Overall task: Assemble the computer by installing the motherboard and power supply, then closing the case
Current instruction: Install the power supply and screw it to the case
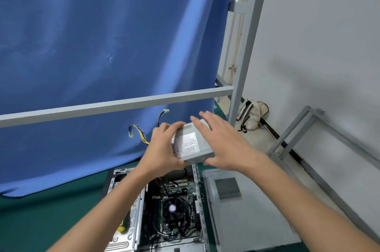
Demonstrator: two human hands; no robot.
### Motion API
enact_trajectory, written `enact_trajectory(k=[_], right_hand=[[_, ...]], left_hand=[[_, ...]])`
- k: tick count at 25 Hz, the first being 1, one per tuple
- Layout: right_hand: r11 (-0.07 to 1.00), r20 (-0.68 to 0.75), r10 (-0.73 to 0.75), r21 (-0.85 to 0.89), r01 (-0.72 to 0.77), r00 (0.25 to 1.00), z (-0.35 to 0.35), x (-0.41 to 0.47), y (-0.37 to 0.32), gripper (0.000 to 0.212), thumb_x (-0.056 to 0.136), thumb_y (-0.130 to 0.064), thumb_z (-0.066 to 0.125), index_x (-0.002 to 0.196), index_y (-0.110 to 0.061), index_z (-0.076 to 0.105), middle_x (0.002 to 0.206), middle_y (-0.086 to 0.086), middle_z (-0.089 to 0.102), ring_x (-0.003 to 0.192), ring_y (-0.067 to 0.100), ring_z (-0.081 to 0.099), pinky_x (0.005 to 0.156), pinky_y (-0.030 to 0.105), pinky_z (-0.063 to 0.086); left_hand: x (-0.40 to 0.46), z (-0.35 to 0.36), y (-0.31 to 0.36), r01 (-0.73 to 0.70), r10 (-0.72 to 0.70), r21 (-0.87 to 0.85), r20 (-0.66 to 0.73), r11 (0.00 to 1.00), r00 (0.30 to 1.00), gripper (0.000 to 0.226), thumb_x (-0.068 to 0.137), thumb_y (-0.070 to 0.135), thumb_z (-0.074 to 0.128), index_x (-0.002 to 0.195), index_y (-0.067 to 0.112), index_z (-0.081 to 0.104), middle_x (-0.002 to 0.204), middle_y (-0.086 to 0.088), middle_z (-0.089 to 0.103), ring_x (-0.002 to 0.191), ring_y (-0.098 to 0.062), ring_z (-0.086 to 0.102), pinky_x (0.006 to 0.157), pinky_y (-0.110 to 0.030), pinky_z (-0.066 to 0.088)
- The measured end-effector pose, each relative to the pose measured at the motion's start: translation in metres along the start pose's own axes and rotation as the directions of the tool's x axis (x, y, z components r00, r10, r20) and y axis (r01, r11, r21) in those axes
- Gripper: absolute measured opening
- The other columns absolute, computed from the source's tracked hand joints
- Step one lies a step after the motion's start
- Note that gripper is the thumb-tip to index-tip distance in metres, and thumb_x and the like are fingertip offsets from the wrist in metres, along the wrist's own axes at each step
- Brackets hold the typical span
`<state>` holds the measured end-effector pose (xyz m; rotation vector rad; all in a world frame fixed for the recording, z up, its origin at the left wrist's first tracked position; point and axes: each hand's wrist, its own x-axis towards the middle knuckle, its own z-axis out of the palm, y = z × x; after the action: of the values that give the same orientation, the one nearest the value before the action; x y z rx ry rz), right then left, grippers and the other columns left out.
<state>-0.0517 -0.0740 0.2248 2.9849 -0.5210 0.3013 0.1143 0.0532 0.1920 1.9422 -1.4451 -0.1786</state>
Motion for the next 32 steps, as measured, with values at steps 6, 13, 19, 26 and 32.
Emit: enact_trajectory(k=[6,13,19,26,32], right_hand=[[0.992,0.034,0.031,-0.123,-0.027,0.999,0.03,-0.003,-0.024,0.101,0.067,-0.057,0.071,0.143,-0.005,0.03,0.126,0.008,0.047,0.115,0.027,0.045,0.112,0.044,0.028],[0.999,-0.102,-0.038,0.009,0.039,0.994,0.061,-0.03,-0.021,0.092,0.058,-0.063,0.072,0.125,-0.002,0.053,0.106,0.005,0.059,0.092,0.025,0.056,0.088,0.036,0.049],[0.993,-0.225,-0.103,0.039,0.114,0.969,0.062,-0.036,-0.017,0.09,0.062,-0.065,0.072,0.122,0.002,0.058,0.11,0.009,0.063,0.097,0.025,0.061,0.098,0.042,0.05],[0.99,-0.147,-0.043,0.13,0.063,0.988,0.058,-0.018,-0.032,0.095,0.064,-0.069,0.072,0.127,-0.001,0.055,0.115,0.006,0.062,0.104,0.023,0.061,0.105,0.043,0.045],[0.932,0.067,0.157,0.32,-0.171,0.985,0.068,-0.018,-0.032,0.109,0.056,-0.082,0.068,0.14,-0.018,0.041,0.127,-0.011,0.052,0.112,0.008,0.051,0.096,0.03,0.047]], left_hand=[[0.0,0.004,0.011,-0.063,0.016,0.242,0.191,0.968,0.982,0.104,0.052,0.045,0.087,0.138,0.02,0.035,0.114,0.01,0.04,0.108,-0.011,0.033,0.089,-0.035,0.047],[-0.043,0.005,-0.013,-0.056,0.054,0.01,0.136,0.998,0.989,0.126,0.055,0.043,0.094,0.154,0.034,0.016,0.133,0.017,0.033,0.125,0.005,0.033,0.102,-0.011,0.031],[-0.051,0.001,-0.069,0.63,-0.674,-0.583,0.18,0.513,0.716,0.065,0.087,0.041,0.072,0.14,0.018,0.041,0.134,0.0,0.05,0.119,-0.015,0.05,0.093,-0.031,0.042],[-0.009,0.005,-0.089,0.426,-0.605,-0.86,0.185,0.282,0.775,0.01,0.101,0.011,0.054,0.092,0.013,0.059,0.078,-0.005,0.065,0.09,-0.024,0.057,0.086,-0.04,0.045],[-0.018,-0.011,-0.114,0.445,-0.561,-0.891,0.324,0.09,0.762,0.015,0.1,0.005,0.047,0.103,0.004,0.062,0.068,-0.005,0.064,0.085,-0.021,0.061,0.085,-0.035,0.049]])
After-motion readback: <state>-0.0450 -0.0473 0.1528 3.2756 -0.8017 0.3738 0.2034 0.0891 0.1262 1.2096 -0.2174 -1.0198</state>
